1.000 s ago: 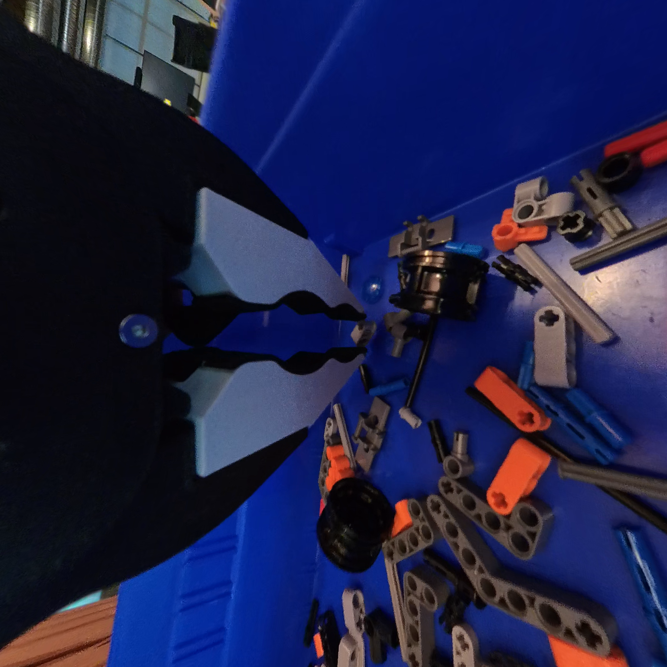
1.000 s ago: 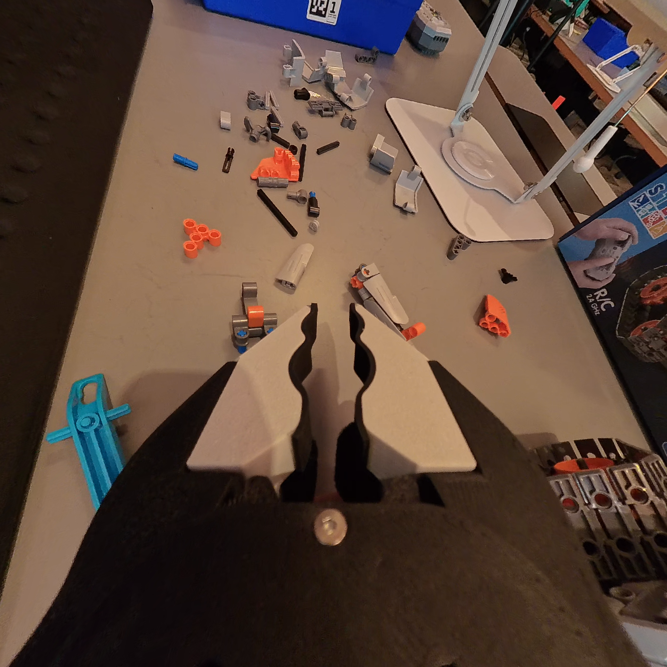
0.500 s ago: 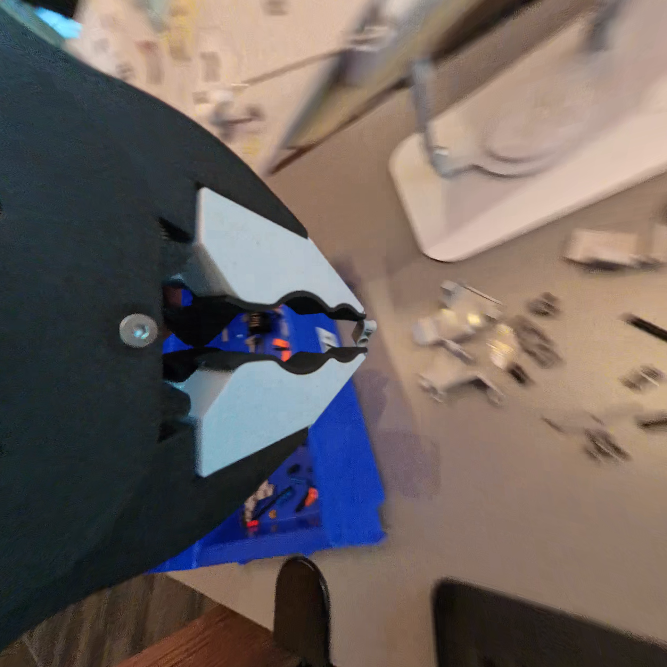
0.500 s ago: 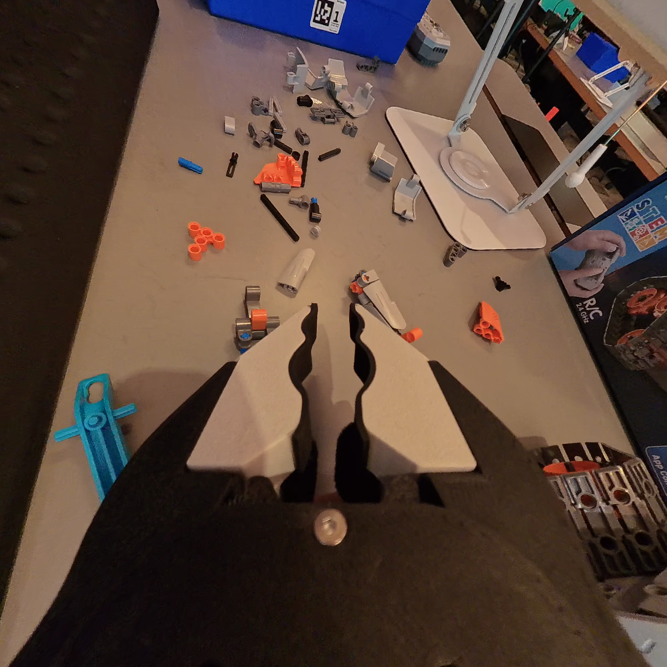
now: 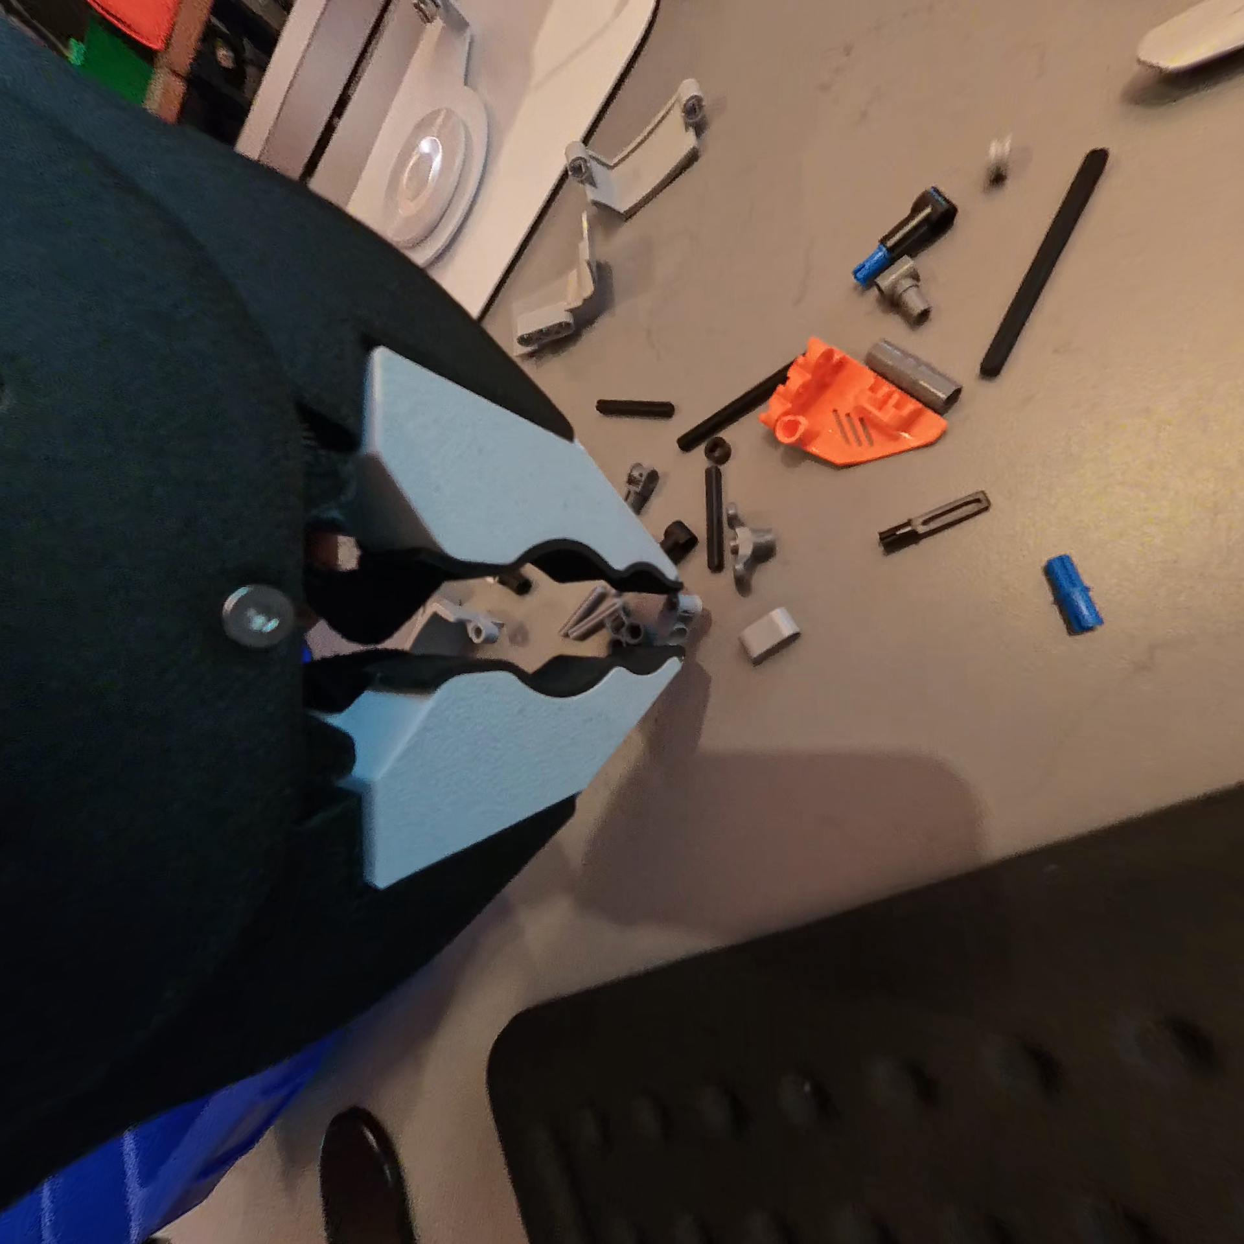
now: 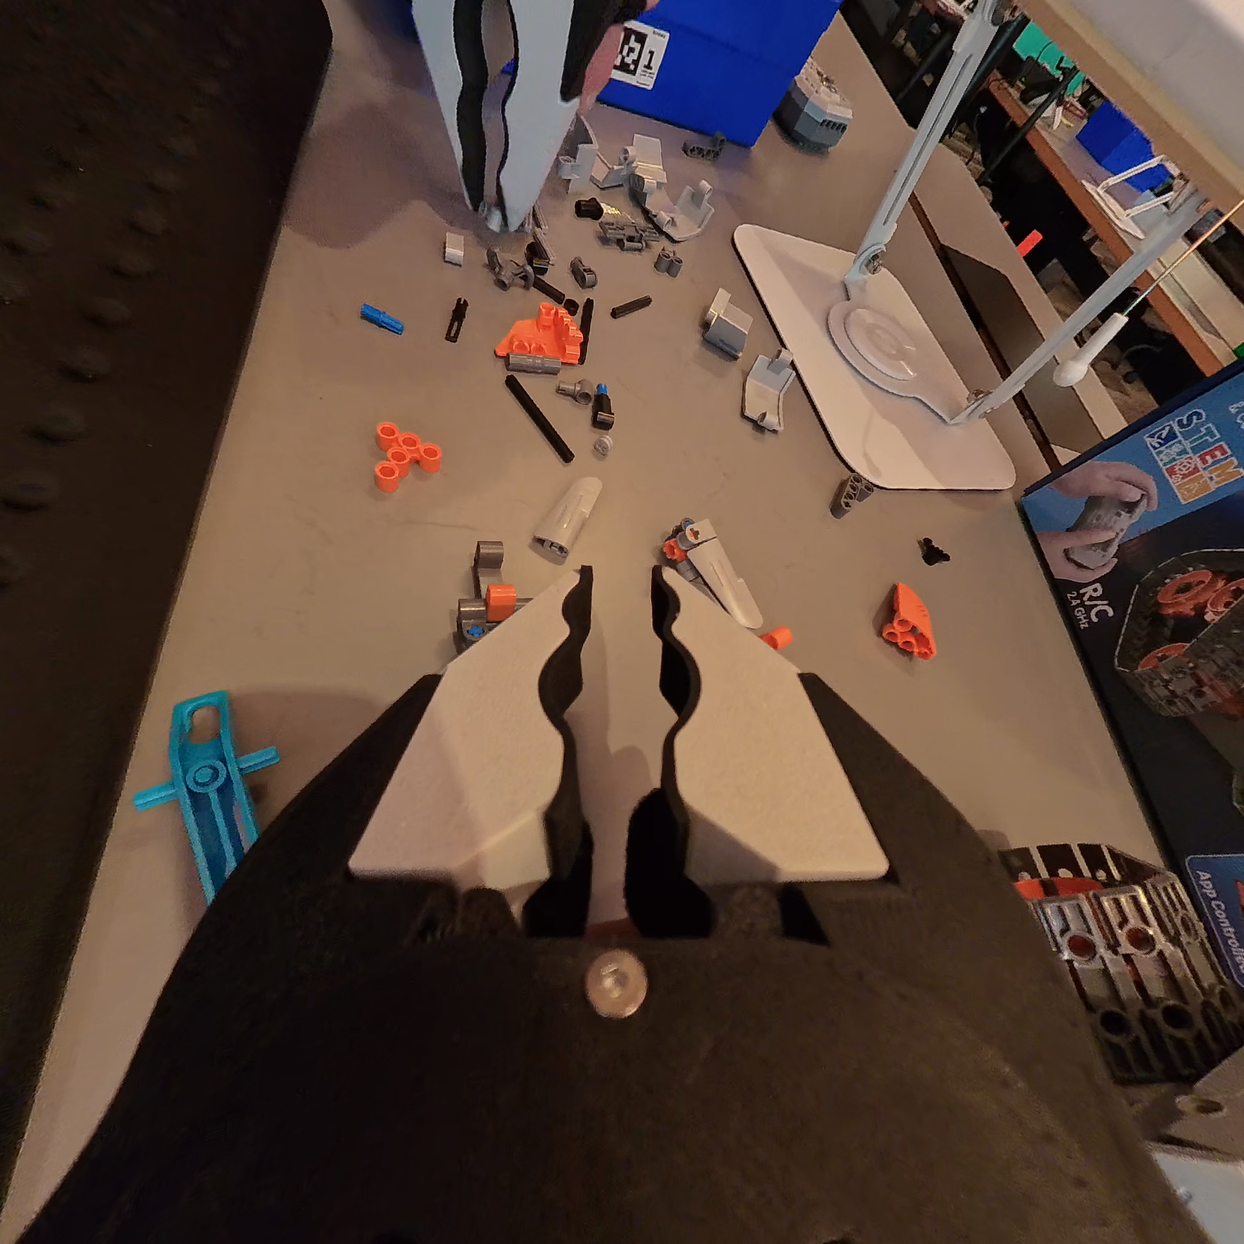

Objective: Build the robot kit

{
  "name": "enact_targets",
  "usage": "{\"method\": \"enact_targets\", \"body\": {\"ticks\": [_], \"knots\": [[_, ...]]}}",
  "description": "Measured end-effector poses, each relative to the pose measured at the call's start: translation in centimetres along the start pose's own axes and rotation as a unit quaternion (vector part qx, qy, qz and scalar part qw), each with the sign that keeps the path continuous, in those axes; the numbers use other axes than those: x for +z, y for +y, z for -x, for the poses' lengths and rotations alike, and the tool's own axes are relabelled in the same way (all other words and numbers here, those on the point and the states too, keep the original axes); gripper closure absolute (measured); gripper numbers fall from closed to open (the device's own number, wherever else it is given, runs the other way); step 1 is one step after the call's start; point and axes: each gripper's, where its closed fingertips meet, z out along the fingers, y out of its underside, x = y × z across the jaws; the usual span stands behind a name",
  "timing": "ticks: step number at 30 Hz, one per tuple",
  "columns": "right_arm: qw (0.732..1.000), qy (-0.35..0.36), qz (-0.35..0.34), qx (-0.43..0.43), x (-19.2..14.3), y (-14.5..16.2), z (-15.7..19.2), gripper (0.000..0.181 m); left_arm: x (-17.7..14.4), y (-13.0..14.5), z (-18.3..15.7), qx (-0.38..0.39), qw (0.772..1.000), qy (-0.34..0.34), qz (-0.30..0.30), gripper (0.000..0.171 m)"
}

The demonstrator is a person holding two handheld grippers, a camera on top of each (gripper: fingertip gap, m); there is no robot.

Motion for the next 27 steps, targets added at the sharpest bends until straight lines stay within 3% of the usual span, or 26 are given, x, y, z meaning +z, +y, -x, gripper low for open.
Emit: {"method": "enact_targets", "body": {"ticks": [7, 12, 15, 19, 22, 27], "knots": [[1.000, -0.001, 0.004, 0.006, 0.2, 0.3, -0.1, 0.166, -0.5, 0.0, 1.5, -0.037, 0.997, -0.066, -0.027, 0.143], [1.000, 0.006, 0.006, 0.011, 0.1, 0.6, -0.4, 0.166, -5.1, 2.1, 2.4, -0.086, 0.987, -0.127, -0.052, 0.145], [1.000, 0.007, 0.009, 0.015, 0.2, 0.9, -0.6, 0.166, -9.1, 5.5, 2.5, -0.131, 0.975, -0.169, -0.056, 0.149], [1.000, 0.011, 0.017, 0.019, 0.3, 1.3, -0.8, 0.166, -12.7, 12.6, 0.7, -0.208, 0.960, -0.186, -0.015, 0.153], [0.999, 0.019, 0.025, 0.021, 0.4, 1.7, -1.1, 0.166, -12.8, 17.2, -2.0, -0.268, 0.951, -0.156, 0.004, 0.153], [0.998, 0.039, 0.025, 0.034, 0.4, 1.6, -2.0, 0.166, -8.9, 21.4, -7.7, -0.344, 0.938, -0.045, 0.017, 0.152]]}}
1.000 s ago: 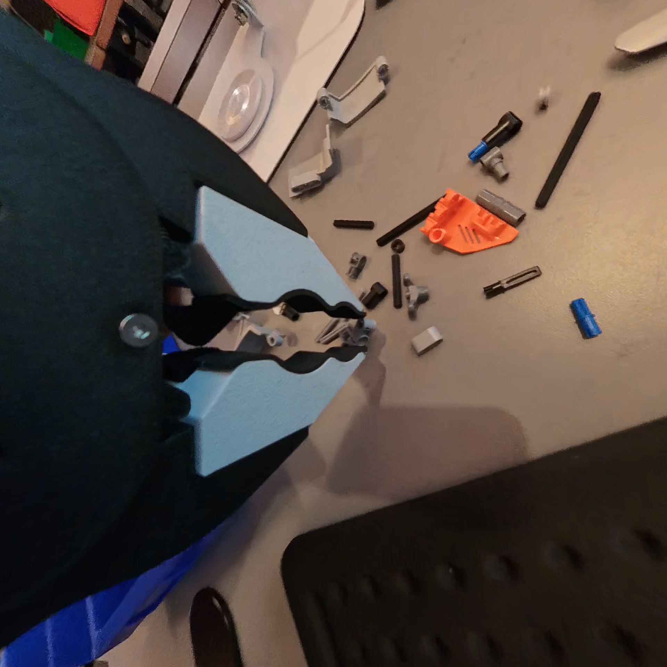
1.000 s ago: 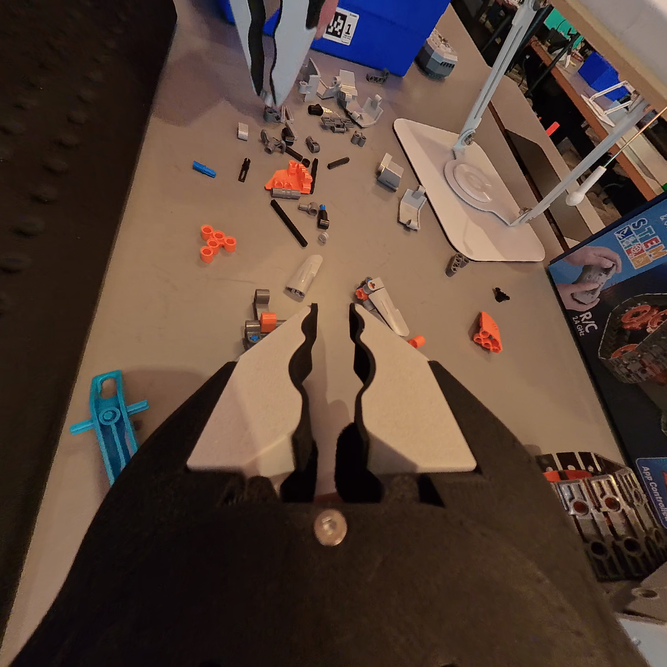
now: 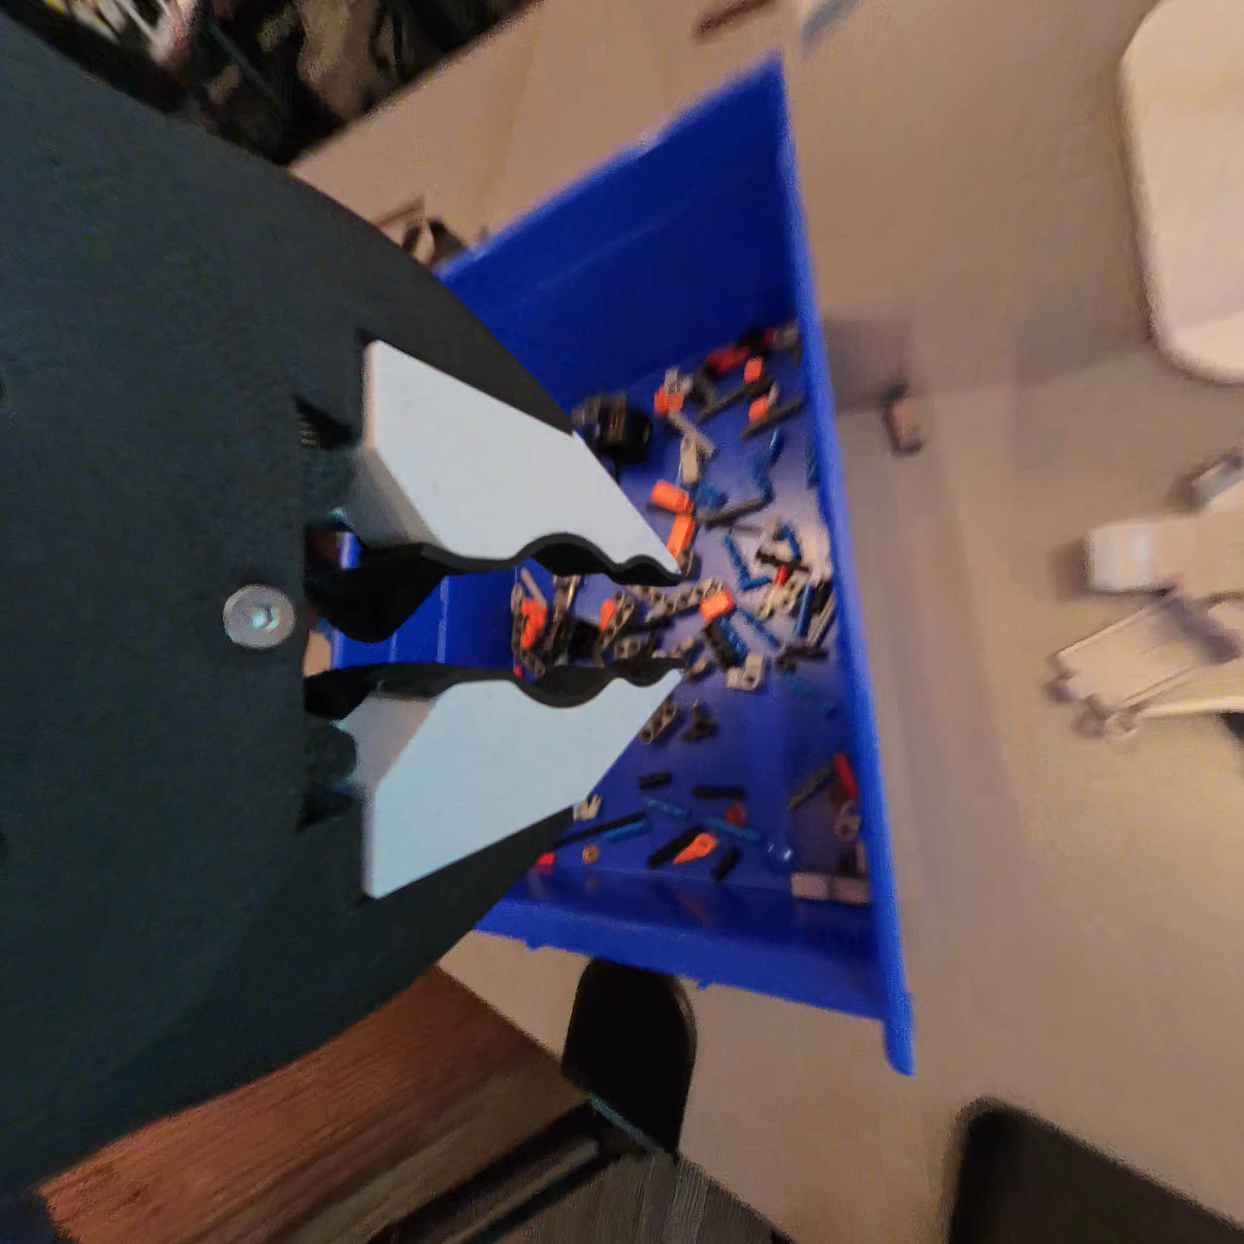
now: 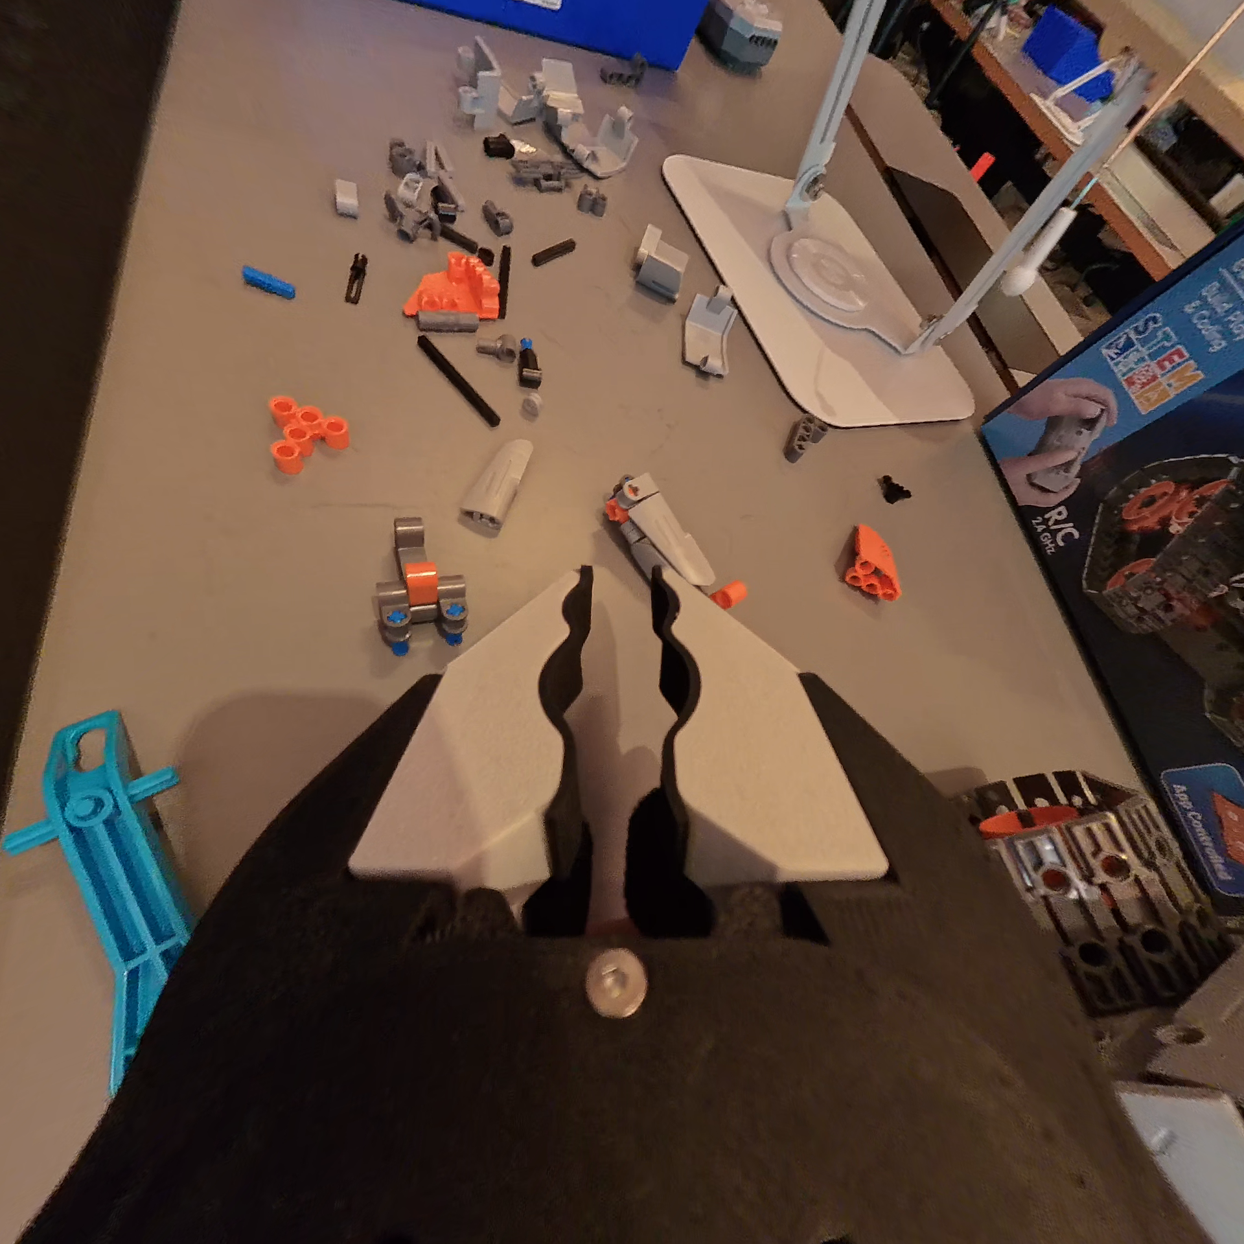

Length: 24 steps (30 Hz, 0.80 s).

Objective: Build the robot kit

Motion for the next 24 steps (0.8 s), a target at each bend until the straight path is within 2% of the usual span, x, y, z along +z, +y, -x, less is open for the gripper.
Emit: {"method": "enact_targets", "body": {"ticks": [3, 5, 13, 19, 24], "knots": [[1.000, 0.013, 0.011, 0.005, 0.1, 0.4, -0.6, 0.166, 2.7, 2.0, -2.4, -0.009, 0.997, 0.069, 0.017, 0.151], [1.000, 0.015, 0.017, 0.014, 0.2, 0.9, -0.8, 0.166, 4.3, 3.4, -3.1, -0.009, 0.995, 0.085, 0.042, 0.151], [0.999, 0.030, 0.027, 0.026, 0.4, 1.5, -1.6, 0.166, 7.6, 3.2, -6.9, 0.014, 0.986, 0.162, 0.032, 0.151], [0.999, 0.029, 0.033, 0.025, 0.5, 1.9, -1.6, 0.166, 7.9, 2.8, -7.5, 0.015, 0.986, 0.163, 0.026, 0.155], [0.999, 0.028, 0.028, 0.021, 0.2, 1.7, -1.5, 0.166, 8.1, 2.5, -7.4, 0.009, 0.990, 0.139, 0.023, 0.168]]}}
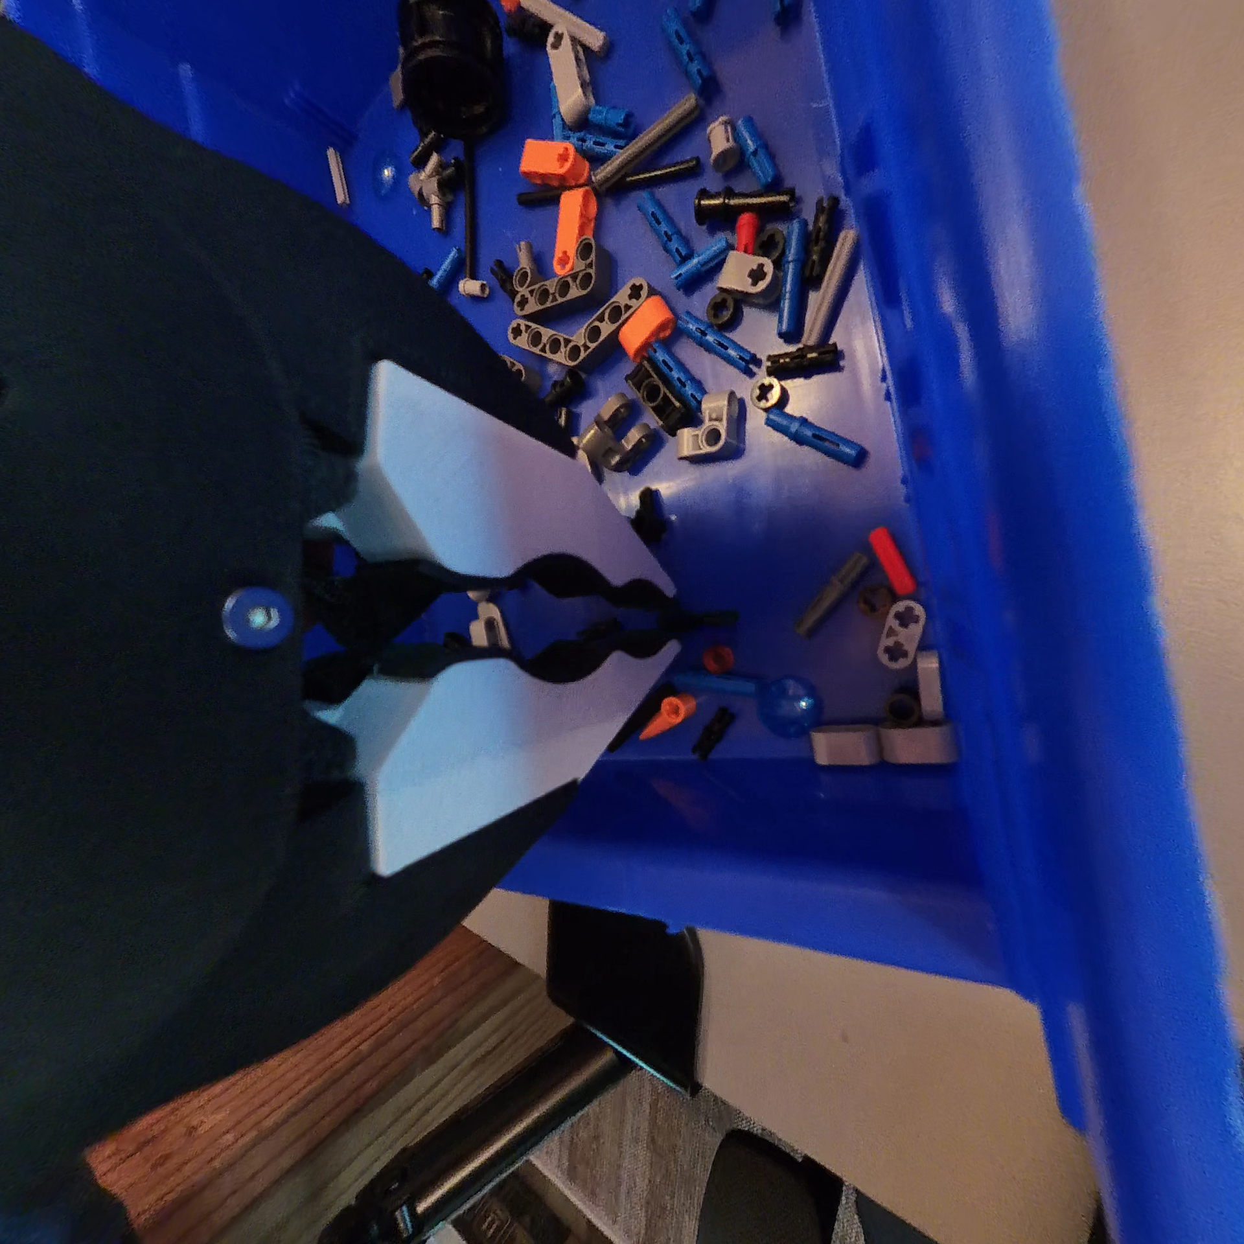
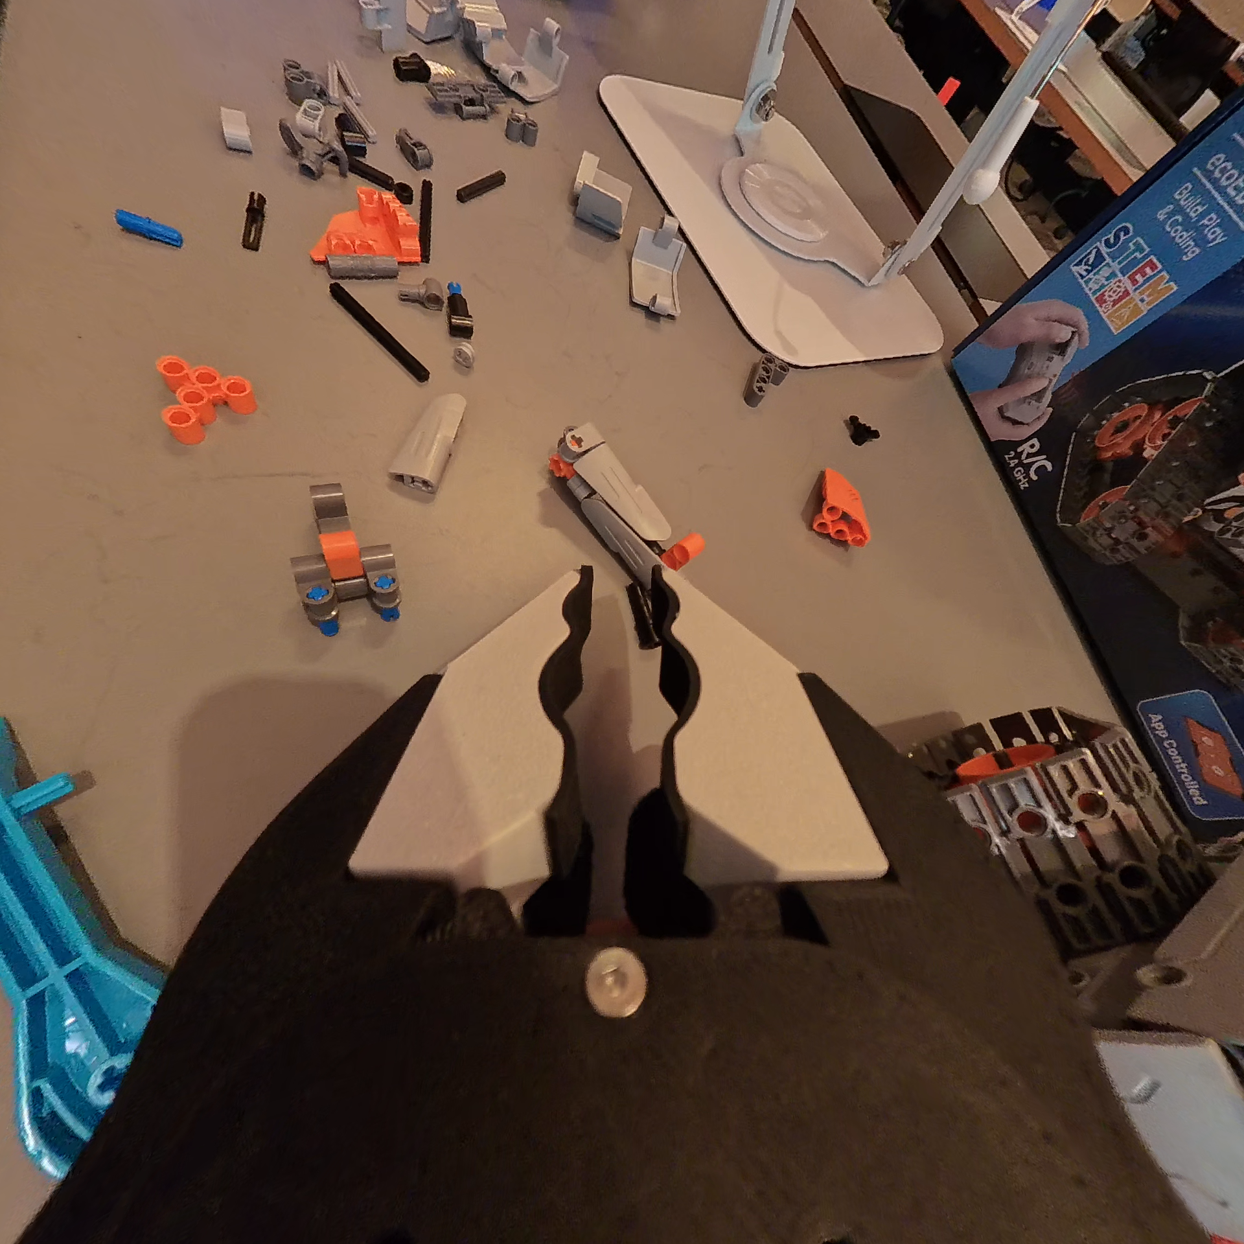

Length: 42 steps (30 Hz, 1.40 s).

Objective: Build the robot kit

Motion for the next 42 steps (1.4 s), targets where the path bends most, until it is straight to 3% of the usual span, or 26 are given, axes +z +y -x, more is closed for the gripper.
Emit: {"method": "enact_targets", "body": {"ticks": [6, 10, 13, 16, 20, 24, 29, 33, 38, 42], "knots": [[1.000, -0.002, -0.005, -0.008, -0.3, -0.3, 0.2, 0.166, -0.3, 0.1, 0.1, -0.001, 1.000, -0.020, 0.001, 0.168], [1.000, -0.001, -0.009, -0.016, -0.5, -0.7, 0.4, 0.166, -4.6, -0.7, 1.1, -0.011, 0.997, -0.064, -0.037, 0.169], [1.000, 0.000, -0.014, -0.021, -0.7, -1.0, 0.5, 0.166, -10.4, -5.2, -0.3, 0.029, 0.985, -0.073, -0.154, 0.169], [1.000, -0.001, -0.018, -0.023, -0.9, -1.2, 0.6, 0.166, -13.6, -10.5, -2.2, 0.100, 0.970, -0.080, -0.205, 0.169], [0.999, -0.003, -0.022, -0.029, -0.9, -1.4, 0.8, 0.167, -10.5, -17.6, -2.7, 0.172, 0.965, -0.091, -0.176, 0.169], [0.999, -0.006, -0.020, -0.036, -1.0, -1.4, 1.1, 0.167, -5.5, -21.6, -2.7, 0.213, 0.966, -0.077, -0.125, 0.169], [0.999, -0.011, -0.026, -0.040, -1.2, -1.6, 1.3, 0.167, -1.6, -23.2, -1.8, 0.208, 0.970, -0.066, -0.110, 0.168], [0.999, -0.015, -0.027, -0.041, -1.1, -1.7, 1.5, 0.167, -1.0, -24.0, -1.8, 0.165, 0.975, -0.040, -0.143, 0.146], [0.999, -0.006, -0.031, -0.040, -1.4, -1.9, 1.1, 0.167, -4.8, -23.2, -0.4, 0.122, 0.971, -0.062, -0.194, 0.145], [0.999, -0.005, -0.030, -0.039, -1.4, -1.8, 1.0, 0.167, -8.8, -19.8, 1.7, 0.091, 0.968, -0.124, -0.199, 0.146]]}}
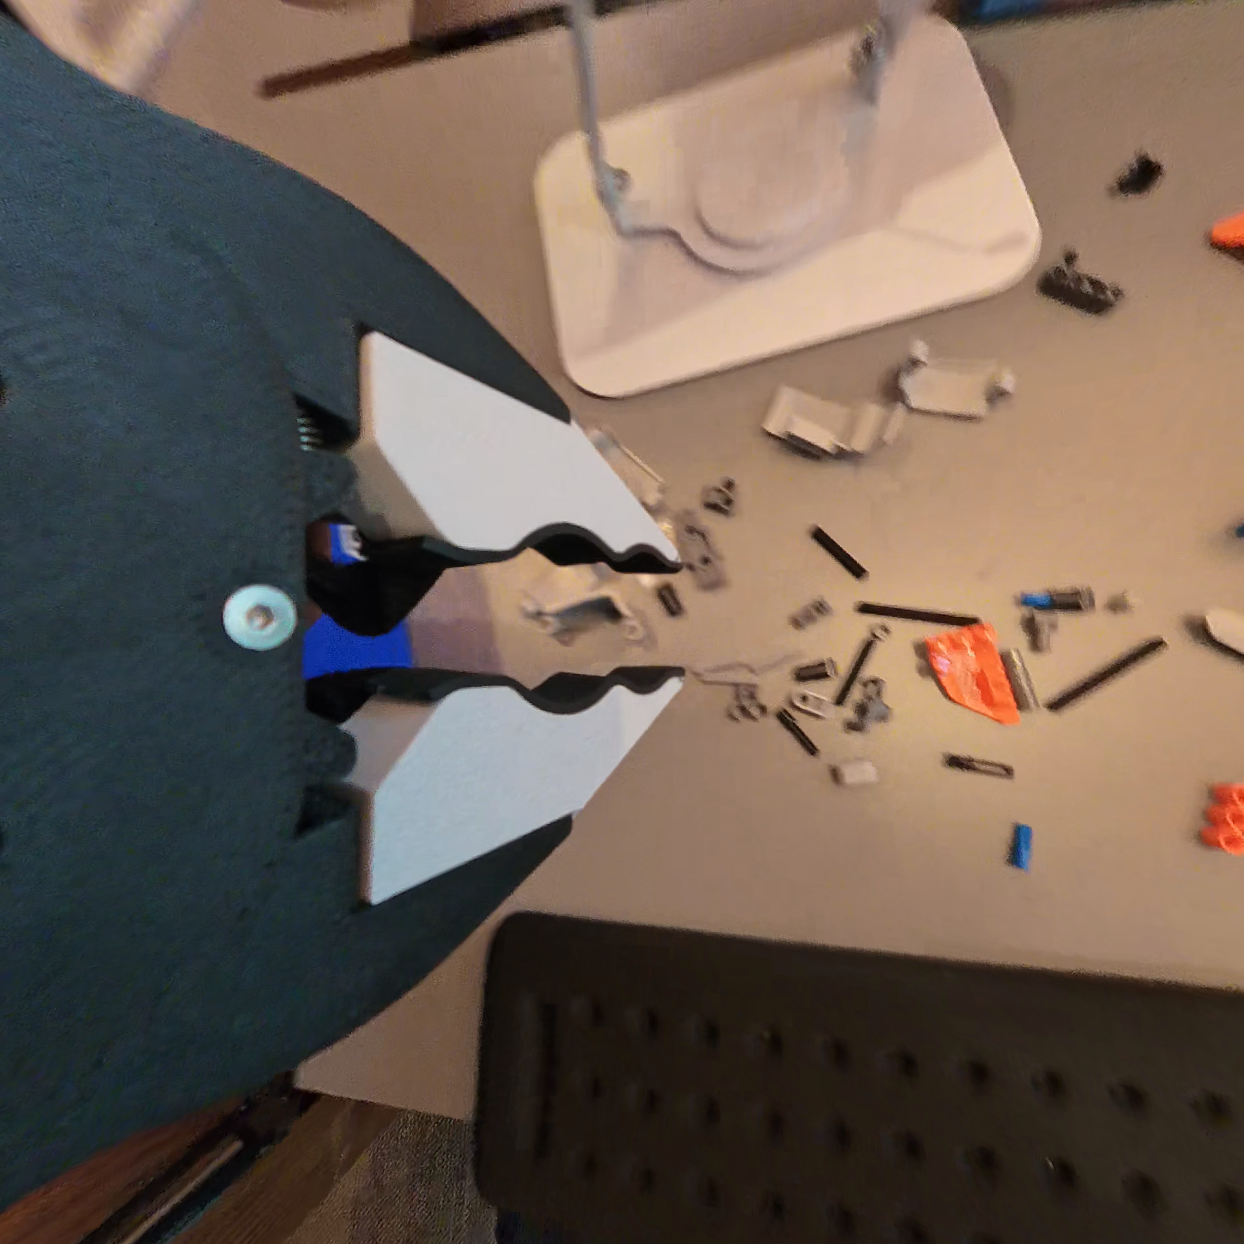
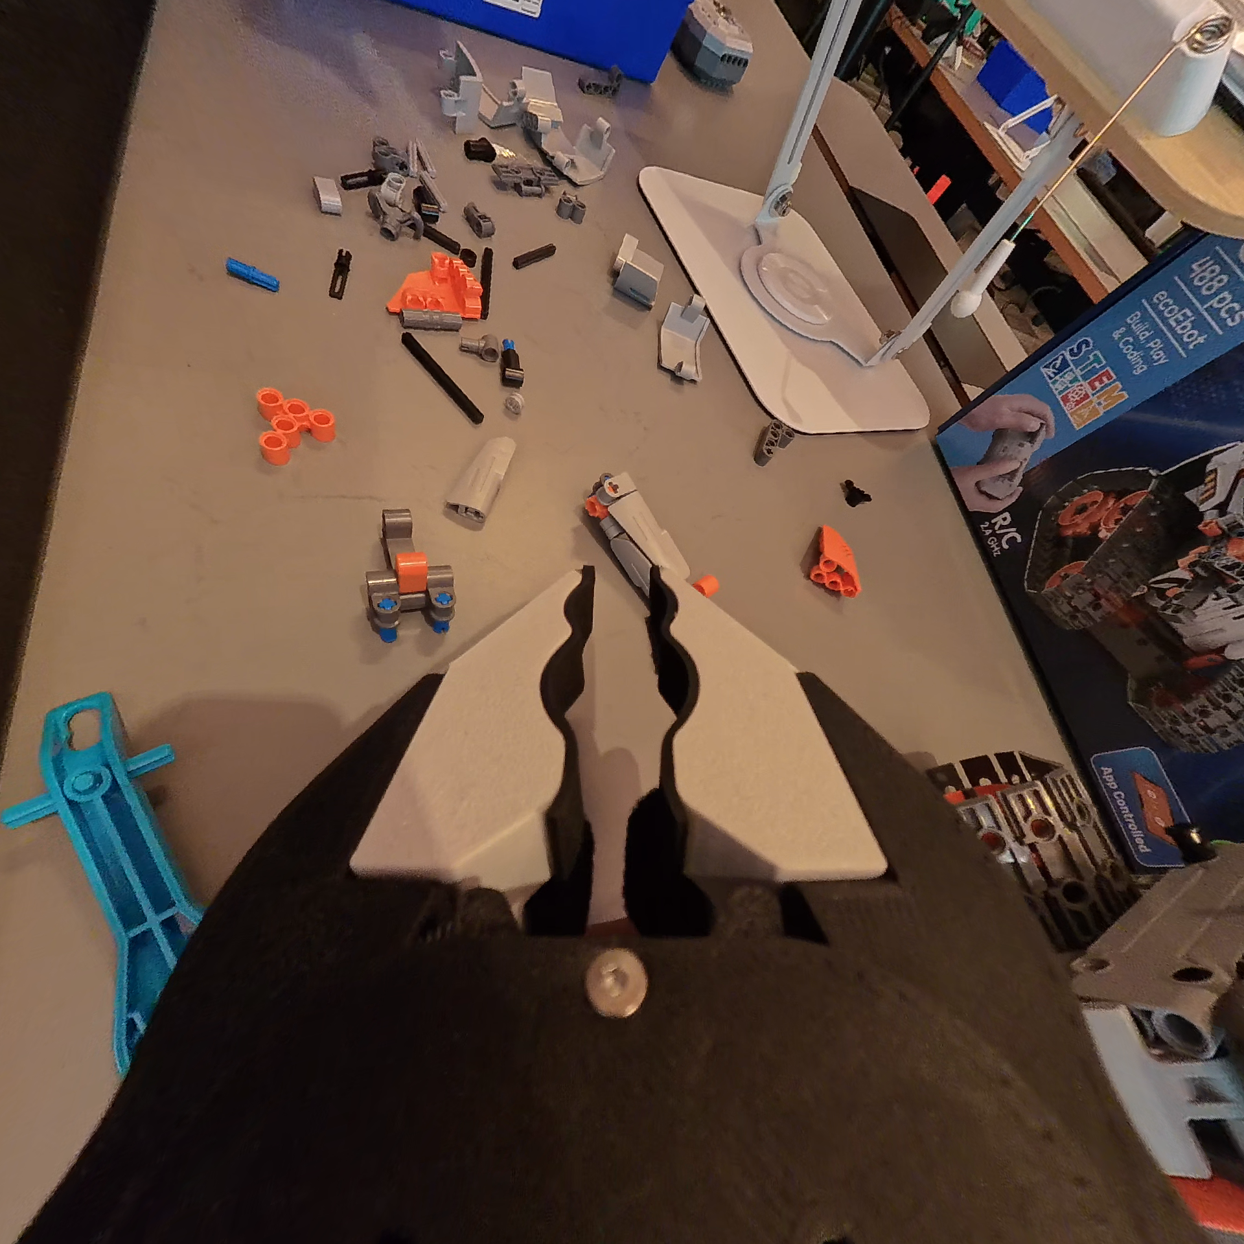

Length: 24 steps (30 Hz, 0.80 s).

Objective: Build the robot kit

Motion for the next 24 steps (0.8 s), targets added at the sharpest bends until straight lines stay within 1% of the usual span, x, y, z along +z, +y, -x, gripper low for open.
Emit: {"method": "enact_targets", "body": {"ticks": [3, 5, 7, 10, 11, 12, 15, 18, 20, 24], "knots": [[1.000, 0.000, 0.000, -0.001, 0.0, 0.0, 0.0, 0.167, -3.0, 2.9, 0.5, -0.019, 0.999, -0.020, 0.023, 0.146], [1.000, 0.001, 0.000, -0.001, 0.0, 0.0, 0.0, 0.167, -4.4, 5.2, 0.3, -0.031, 0.998, -0.024, 0.047, 0.150], [1.000, -0.001, 0.001, 0.000, 0.1, 0.0, 0.0, 0.167, -5.5, 7.1, 0.1, -0.041, 0.997, -0.028, 0.059, 0.151], [1.000, -0.001, 0.003, -0.001, 0.1, 0.1, 0.1, 0.167, -5.9, 10.0, -1.3, -0.071, 0.994, 0.001, 0.080, 0.151], [1.000, -0.001, 0.002, -0.001, 0.1, 0.0, 0.1, 0.167, -6.1, 10.2, -1.7, -0.085, 0.994, 0.011, 0.067, 0.155], [1.000, -0.001, 0.002, 0.000, 0.1, 0.0, 0.0, 0.167, -6.2, 10.7, -2.1, -0.097, 0.993, 0.021, 0.065, 0.151], [1.000, 0.000, 0.001, 0.000, 0.0, 0.0, 0.0, 0.167, -7.3, 11.7, -1.7, -0.103, 0.993, -0.006, 0.063, 0.151], [1.000, -0.001, 0.003, 0.001, 0.1, 0.1, 0.0, 0.167, -8.7, 11.3, -1.3, -0.114, 0.993, -0.027, 0.036, 0.151], [1.000, -0.002, 0.003, 0.002, 0.1, 0.1, 0.0, 0.167, -9.6, 11.3, -1.2, -0.119, 0.992, -0.036, 0.028, 0.150], [1.000, -0.001, 0.003, 0.002, 0.0, 0.2, 0.0, 0.167, -11.2, 13.2, -1.4, -0.143, 0.987, -0.050, 0.045, 0.150]]}}
